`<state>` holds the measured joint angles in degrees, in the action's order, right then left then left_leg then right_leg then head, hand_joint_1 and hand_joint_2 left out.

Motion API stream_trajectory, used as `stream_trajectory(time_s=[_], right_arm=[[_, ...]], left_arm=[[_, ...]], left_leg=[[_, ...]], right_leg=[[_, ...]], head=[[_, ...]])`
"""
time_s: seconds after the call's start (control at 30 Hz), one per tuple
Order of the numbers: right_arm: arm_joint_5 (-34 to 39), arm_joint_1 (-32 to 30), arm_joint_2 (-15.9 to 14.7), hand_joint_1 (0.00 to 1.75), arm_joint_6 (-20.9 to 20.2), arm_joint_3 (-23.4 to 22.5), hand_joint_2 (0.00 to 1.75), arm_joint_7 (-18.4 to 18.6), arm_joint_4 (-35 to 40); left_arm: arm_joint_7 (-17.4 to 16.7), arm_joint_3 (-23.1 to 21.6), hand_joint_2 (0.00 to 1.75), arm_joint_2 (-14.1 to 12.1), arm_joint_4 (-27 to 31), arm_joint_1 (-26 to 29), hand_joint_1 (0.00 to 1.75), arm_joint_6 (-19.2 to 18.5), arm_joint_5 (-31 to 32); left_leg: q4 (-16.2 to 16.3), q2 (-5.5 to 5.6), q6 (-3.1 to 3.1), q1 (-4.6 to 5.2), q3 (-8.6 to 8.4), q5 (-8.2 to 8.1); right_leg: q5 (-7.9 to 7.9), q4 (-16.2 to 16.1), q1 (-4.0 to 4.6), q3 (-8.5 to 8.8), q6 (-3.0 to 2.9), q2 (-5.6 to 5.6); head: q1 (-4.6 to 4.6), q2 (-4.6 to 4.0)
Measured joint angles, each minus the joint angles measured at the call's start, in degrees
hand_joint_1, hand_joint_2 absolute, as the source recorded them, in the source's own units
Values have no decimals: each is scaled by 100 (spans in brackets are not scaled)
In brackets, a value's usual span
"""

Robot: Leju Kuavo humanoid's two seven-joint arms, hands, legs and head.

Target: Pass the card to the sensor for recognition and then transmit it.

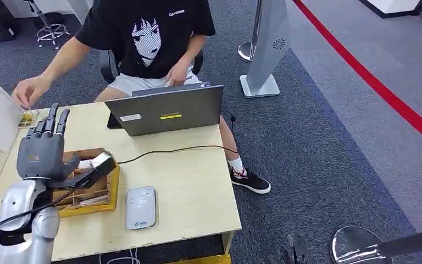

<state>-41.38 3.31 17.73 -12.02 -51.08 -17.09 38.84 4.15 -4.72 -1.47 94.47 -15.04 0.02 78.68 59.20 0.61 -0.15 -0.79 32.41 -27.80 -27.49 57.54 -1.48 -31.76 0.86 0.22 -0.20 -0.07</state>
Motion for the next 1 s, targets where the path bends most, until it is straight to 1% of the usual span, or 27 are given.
stream_trajectory(time_s=[0.07, 0.17, 0.2, 0.23, 0.27, 0.37, 0.5, 0.6, 0.67, 0.83, 1.0], right_arm=[[2, -3, 0, 0, -5, -7, 175, -2, 5], [24, -12, 2, 0, -7, -33, 175, -4, 46], [24, -23, 2, 0, 0, -61, 175, -11, 64], [24, -35, 0, 0, 6, -90, 175, -22, 90], [24, -39, 0, 0, 6, -116, 175, -39, 101], [24, -43, 0, 0, 6, -168, 175, -57, 118], [33, -46, 0, 0, 13, -234, 175, -81, 144], [31, -58, 0, 0, 4, -280, 175, -103, 190], [31, -61, 0, 0, 4, -308, 175, -107, 197], [31, -64, 0, 0, 4, -352, 175, -107, 227], [28, -67, 0, 0, 4, -367, 175, -107, 227]], left_arm=[[28, 0, 175, 40, 146, 89, 0, -68, -80], [276, -48, 175, 53, 400, 297, 0, -280, -374], [339, -132, 175, 22, 536, 429, 0, -396, -428], [356, -268, 175, -63, 650, 560, 0, -509, -476], [354, -418, 175, -155, 738, 684, 0, -540, -511], [302, -710, 175, -360, 909, 907, 0, -540, -566], [313, -944, 175, -507, 1106, 1104, 0, -534, -605], [503, -1222, 175, -688, 1270, 1339, 0, -450, -638], [560, -1374, 175, -828, 1331, 1472, 0, -372, -671], [597, -1515, 175, -1000, 1394, 1593, 0, -326, -690], [599, -1541, 175, -1079, 1425, 1626, 0, -324, -699]], left_leg=[[0, 1, 0, 0, 2, 0], [0, -6, 1, 4, 0, -2], [0, -5, 1, 4, 1, -3], [0, -5, 1, 3, 3, -2], [0, -5, 1, 3, 3, -2], [0, -5, 1, 2, 8, -2], [-1, -5, 1, 2, 7, -2], [-1, -4, 1, 2, 8, -2], [0, -5, 1, 2, 8, -2], [-1, -4, 1, 2, 10, -2], [0, -3, 1, 1, 9, -1]], right_leg=[[0, 0, 0, 0, 0, -1], [0, -1, -2, -2, 0, 5], [-1, -1, -2, -4, 1, 5], [-1, -2, -2, -7, 1, 3], [-1, -2, -2, -8, 1, 3], [-1, -2, -1, -12, 1, 2], [-1, -2, -1, -12, 1, 4], [-1, -2, -1, -12, 1, 4], [-1, -2, -2, -13, 1, 3], [-1, -2, -1, -12, 1, 0], [2, -2, -1, -12, 3, 1]], head=[[2, 0], [-2, 0], [-4, 0], [0, 0], [0, 0], [0, 0], [-2, 0], [2, 0], [0, 0], [0, 0], [0, 0]])
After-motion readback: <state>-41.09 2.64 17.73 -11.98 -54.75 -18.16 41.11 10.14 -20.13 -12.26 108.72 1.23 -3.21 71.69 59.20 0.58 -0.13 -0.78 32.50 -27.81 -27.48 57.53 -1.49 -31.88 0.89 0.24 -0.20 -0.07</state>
